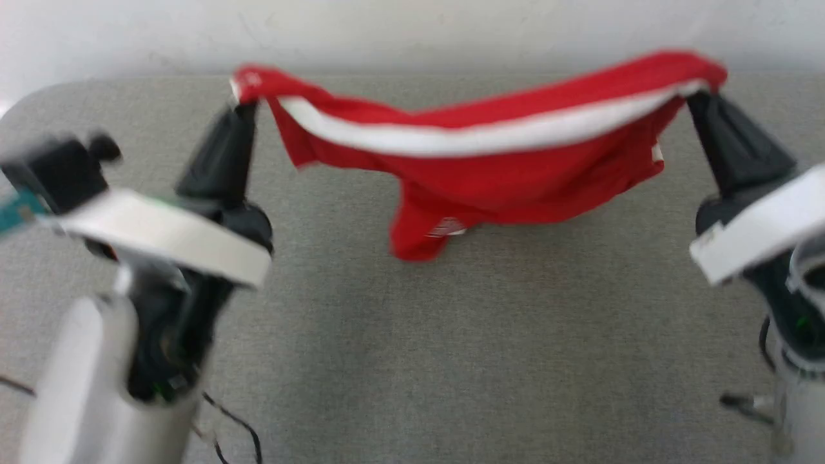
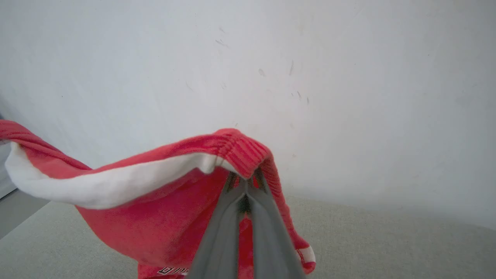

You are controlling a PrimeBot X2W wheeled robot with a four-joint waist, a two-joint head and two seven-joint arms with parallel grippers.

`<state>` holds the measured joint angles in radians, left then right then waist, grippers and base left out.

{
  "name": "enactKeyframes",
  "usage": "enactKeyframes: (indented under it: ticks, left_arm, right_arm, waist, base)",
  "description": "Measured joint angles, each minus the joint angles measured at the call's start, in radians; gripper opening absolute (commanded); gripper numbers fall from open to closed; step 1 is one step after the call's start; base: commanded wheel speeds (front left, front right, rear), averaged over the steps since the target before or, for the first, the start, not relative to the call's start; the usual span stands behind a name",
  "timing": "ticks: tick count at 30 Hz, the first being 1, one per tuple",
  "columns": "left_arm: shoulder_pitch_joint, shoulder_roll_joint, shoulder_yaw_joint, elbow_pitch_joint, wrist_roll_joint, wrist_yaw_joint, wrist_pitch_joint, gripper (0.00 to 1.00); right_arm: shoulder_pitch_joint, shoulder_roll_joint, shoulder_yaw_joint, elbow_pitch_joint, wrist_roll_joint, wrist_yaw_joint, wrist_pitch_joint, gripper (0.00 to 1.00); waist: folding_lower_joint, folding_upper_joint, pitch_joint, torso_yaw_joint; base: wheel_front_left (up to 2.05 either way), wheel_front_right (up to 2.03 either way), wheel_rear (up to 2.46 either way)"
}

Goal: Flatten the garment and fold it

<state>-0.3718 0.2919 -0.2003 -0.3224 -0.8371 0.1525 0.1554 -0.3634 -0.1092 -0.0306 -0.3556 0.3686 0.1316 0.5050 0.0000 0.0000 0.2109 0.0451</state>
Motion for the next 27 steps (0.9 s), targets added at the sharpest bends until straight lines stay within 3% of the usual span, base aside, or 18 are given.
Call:
enactKeyframes:
  ticks: [5,13,19,27]
  left_arm:
    - [-0.166,0.058,0.018,0.050,0.017,0.053,0.112,0.00]
    - [-0.454,0.099,0.028,0.227,0.032,0.091,0.224,0.00]
    - [-0.693,0.096,0.020,0.406,0.072,0.097,0.219,0.00]
    - [-0.900,0.111,0.002,0.508,0.150,0.066,0.135,0.00]
  right_arm:
    - [-0.169,0.014,-0.006,0.051,0.033,0.000,0.112,0.00]
    - [-0.417,0.011,0.007,0.218,-0.028,0.000,0.226,0.00]
    - [-0.643,0.012,0.026,0.362,-0.129,0.000,0.204,0.00]
    - [-0.935,0.015,0.041,0.585,-0.263,0.000,0.040,0.00]
  waist:
    - [0.0000,0.0000,-0.002,-0.023]
    - [0.0001,0.0000,0.052,-0.033]
    - [0.0001,0.0000,0.129,-0.033]
    - [0.0003,0.0000,0.264,-0.030]
  base:
    - [0.00,0.00,0.00]
    - [0.00,0.00,0.00]
    - [0.00,0.00,0.00]
    - [0.00,0.00,0.00]
